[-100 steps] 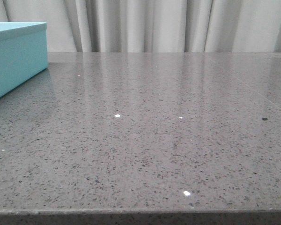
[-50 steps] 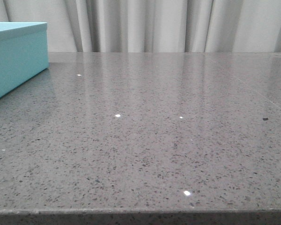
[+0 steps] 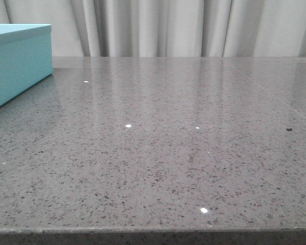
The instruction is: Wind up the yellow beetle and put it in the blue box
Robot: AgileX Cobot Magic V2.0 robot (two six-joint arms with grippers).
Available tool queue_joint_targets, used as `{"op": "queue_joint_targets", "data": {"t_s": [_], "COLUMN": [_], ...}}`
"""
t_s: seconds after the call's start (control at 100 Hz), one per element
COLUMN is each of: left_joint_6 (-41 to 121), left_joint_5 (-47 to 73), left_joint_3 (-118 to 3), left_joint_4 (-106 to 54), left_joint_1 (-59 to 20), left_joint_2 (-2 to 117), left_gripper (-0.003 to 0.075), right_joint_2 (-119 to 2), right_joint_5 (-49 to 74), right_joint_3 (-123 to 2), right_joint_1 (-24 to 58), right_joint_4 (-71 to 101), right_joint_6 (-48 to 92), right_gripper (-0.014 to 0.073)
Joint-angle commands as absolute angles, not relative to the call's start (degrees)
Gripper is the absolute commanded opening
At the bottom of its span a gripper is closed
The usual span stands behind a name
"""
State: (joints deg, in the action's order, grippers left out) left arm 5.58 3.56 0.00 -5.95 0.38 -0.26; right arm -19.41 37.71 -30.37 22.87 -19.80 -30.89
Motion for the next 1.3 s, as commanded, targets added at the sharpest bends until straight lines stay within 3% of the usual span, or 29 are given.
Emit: {"op": "queue_joint_targets", "data": {"t_s": [0.0, 0.26, 0.44, 0.59, 0.73, 0.94, 1.29], "left_joint_6": [5.2, 5.2, 5.2, 5.2, 5.2, 5.2, 5.2], "left_joint_5": [-0.6, -0.6, -0.6, -0.6, -0.6, -0.6, -0.6], "left_joint_3": [1.2, 1.2, 1.2, 1.2, 1.2, 1.2, 1.2], "left_joint_4": [-5.9, -5.9, -5.9, -5.9, -5.9, -5.9, -5.9], "left_joint_1": [0.0, 0.0, 0.0, 0.0, 0.0, 0.0, 0.0], "left_joint_2": [-2.1, -2.1, -2.1, -2.1, -2.1, -2.1, -2.1], "left_gripper": [-0.0018, -0.0018, -0.0019, -0.0019, -0.0018, -0.0019, -0.0018], "right_joint_2": [-19.8, -19.7, -17.0, -12.7, -9.2, -4.3, 1.9], "right_joint_5": [33.6, 30.6, 13.9, 2.6, 2.0, 1.8, 0.0], "right_joint_3": [-31.8, -30.7, -24.2, -17.0, -11.6, -5.2, 0.8], "right_joint_1": [22.9, 22.1, 16.2, 12.5, 8.1, 2.2, 0.7], "right_joint_4": [-22.3, -24.6, -22.2, -15.4, -9.0, -5.9, -5.7], "right_joint_6": [-30.5, -30.5, -29.3, -19.7, -12.4, -12.0, -12.0], "right_gripper": [-0.0064, -0.0064, -0.0064, -0.0064, -0.0064, -0.0064, -0.0068]}}
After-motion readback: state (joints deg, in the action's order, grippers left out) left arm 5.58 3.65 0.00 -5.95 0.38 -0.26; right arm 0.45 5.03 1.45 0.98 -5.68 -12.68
